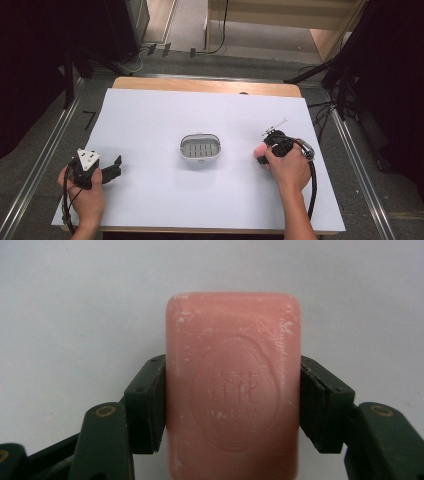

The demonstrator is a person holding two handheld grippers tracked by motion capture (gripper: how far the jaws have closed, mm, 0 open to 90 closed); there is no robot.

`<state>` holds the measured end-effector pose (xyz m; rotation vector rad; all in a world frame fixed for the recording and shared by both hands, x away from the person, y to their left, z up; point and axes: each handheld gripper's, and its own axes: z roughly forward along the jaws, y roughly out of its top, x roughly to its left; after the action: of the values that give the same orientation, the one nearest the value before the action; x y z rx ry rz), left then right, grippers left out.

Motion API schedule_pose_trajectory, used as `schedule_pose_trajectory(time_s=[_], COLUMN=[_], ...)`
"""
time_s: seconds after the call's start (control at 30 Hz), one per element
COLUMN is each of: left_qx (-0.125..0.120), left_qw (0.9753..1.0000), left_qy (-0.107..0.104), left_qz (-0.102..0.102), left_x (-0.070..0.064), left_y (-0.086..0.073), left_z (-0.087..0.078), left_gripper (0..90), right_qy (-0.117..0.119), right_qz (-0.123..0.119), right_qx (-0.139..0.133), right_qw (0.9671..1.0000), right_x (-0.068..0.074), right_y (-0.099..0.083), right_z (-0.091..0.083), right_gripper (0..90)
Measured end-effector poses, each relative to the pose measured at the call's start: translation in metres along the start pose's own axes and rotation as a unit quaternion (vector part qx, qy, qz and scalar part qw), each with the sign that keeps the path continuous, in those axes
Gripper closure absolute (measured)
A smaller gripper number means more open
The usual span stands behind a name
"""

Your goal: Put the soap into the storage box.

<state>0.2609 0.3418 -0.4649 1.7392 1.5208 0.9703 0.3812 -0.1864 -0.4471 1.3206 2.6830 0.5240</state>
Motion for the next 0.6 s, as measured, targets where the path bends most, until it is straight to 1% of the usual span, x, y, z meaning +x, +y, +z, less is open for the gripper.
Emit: schedule_pose_trajectory(time_s=[0.03, 0.07, 0.1, 0.13, 0.17, 0.23, 0.4, 0.5, 0.53, 0.6], left_qx=[0.0, 0.0, 0.0, -0.001, -0.001, 0.0, 0.0, -0.001, -0.001, -0.001], left_qw=[1.0, 1.0, 1.0, 1.0, 1.0, 1.0, 1.0, 1.0, 1.0, 1.0], left_qy=[0.0, 0.0, 0.0, 0.0, 0.0, 0.0, 0.0, 0.0, 0.0, 0.0], left_qz=[0.0, 0.0, 0.0, 0.0, 0.0, 0.001, 0.001, 0.0, 0.0, 0.0], left_x=[0.0, 0.0, 0.0, 0.0, 0.0, 0.0, 0.0, 0.0, 0.0, 0.0], left_y=[0.0, 0.0, 0.0, 0.0, 0.0, 0.0, 0.0, 0.0, 0.0, 0.0], left_z=[0.0, 0.0, 0.0, 0.0, 0.0, 0.0, 0.0, 0.0, 0.0, 0.0], left_gripper=[14.1, 14.1, 14.2, 14.1, 14.1, 14.2, 14.2, 14.2, 14.2, 14.2], right_qy=[0.0, 0.001, 0.001, 0.004, 0.003, 0.004, 0.013, 0.012, 0.012, 0.012], right_qz=[-0.004, -0.013, -0.013, -0.02, -0.022, -0.035, -0.05, -0.065, -0.065, -0.074], right_qx=[-0.001, -0.001, -0.001, -0.007, -0.007, -0.007, -0.017, -0.014, -0.014, -0.011], right_qw=[1.0, 0.9999, 0.9999, 0.9998, 0.9997, 0.9994, 0.9985, 0.9977, 0.9977, 0.9971], right_x=[0.001, 0.003, 0.003, 0.004, 0.005, 0.007, 0.012, 0.017, 0.017, 0.02], right_y=[0.001, 0.003, 0.003, 0.004, 0.005, 0.008, 0.014, 0.02, 0.02, 0.024], right_z=[-0.001, -0.005, -0.005, -0.008, -0.009, -0.012, -0.02, -0.024, -0.024, -0.026], right_gripper=[38.9, 38.9, 38.9, 39.0, 38.9, 39.0, 39.0, 39.0, 39.0, 39.0])
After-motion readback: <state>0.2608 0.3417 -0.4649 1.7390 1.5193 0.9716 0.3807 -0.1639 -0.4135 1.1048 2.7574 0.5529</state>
